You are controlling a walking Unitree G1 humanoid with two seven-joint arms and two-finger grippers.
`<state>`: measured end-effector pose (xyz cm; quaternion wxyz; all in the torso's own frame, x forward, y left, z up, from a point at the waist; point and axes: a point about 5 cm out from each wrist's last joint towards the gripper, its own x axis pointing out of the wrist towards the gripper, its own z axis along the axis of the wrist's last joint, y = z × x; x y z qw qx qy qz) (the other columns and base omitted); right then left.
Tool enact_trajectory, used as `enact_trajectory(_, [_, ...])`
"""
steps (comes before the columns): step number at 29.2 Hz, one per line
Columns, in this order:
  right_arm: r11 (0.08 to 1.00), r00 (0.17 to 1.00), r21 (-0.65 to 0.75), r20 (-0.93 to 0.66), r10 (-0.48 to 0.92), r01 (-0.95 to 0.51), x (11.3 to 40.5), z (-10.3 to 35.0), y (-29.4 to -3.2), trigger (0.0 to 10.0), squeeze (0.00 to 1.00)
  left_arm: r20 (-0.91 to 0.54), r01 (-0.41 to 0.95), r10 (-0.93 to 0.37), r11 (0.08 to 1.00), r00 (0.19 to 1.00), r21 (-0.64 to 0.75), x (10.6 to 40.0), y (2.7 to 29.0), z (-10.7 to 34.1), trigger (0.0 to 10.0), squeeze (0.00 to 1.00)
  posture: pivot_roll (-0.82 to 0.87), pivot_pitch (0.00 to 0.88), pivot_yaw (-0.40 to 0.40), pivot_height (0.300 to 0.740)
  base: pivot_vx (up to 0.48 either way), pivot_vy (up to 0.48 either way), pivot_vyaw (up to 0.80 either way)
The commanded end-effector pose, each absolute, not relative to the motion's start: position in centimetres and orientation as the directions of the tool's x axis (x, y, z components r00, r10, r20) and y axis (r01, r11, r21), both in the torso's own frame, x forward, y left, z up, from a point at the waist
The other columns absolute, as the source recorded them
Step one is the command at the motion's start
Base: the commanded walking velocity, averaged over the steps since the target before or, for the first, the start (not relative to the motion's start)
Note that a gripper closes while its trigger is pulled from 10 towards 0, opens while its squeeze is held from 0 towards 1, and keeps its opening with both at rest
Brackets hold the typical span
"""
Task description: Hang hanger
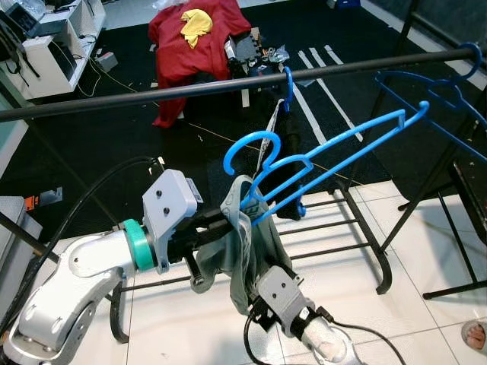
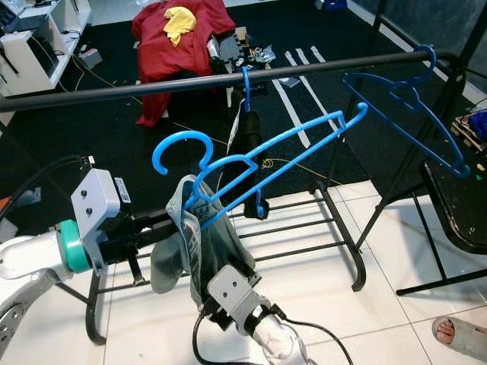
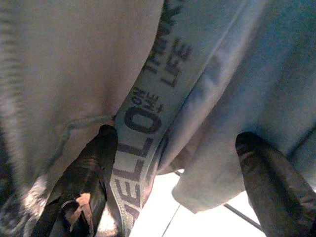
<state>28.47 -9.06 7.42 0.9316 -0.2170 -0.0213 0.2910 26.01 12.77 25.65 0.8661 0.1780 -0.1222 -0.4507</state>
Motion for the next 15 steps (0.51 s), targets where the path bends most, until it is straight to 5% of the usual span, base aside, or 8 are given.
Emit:
enact_trajectory(1, [0.734,0.826,-0.408,-0.1,0.554,-0.542,28.2,6.9,-9.0,10.0,0.0,0.044,0.744,-0.83,0.52,0.556,0.419,26.0,12.7,25.5,10.0,0.0,-0.18,0.21,0.189,0.74,0.0,0.0,0.0])
enact_trajectory(15, [0.707,0.781,-0.405,-0.031,0.623,-0.58,29.8,8.6,-7.3,10.0,0.0,0.05,0.745,-0.832,0.52,0.552,0.418,25.6,12.6,25.7,10.0,0.0,-0.16,0.206,0.178,0.74,0.0,0.0,0.0])
